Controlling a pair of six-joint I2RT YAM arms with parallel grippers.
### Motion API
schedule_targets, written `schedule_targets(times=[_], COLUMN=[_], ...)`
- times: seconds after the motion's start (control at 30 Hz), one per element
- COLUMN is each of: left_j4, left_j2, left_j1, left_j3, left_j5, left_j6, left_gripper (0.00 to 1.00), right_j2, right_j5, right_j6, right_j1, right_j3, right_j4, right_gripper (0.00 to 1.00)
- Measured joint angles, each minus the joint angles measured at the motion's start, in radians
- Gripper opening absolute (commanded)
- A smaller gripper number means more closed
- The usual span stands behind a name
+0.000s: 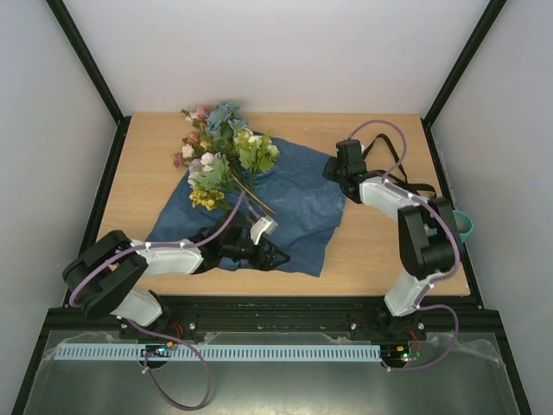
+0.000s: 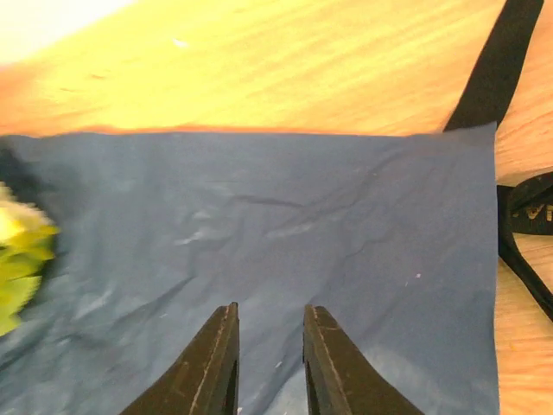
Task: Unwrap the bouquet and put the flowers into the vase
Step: Unfold the wrapping paper at the center of the board.
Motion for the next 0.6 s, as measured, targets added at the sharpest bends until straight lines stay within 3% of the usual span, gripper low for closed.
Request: schedule_targets(times=[0.2,0.6], left_j4=[-0.068,-0.159], left_j2=[0.058,0.073], left_j1=[-0.034,-0.050], left_j3=[0.040,0.067], left_j5=[-0.025,-0.153], left_j6=[0.043,0.081], left_gripper=[0.69,0.73], right_j2=[-0.204,-0.288], right_j5=[-0.031,-0.089], right_j6=[0.051,0.247], right_j1=[0.069,0.204], right_j3=[-0.126,-0.505], right_j4=[0.006,0.008], right_gripper=[0.22,0.22])
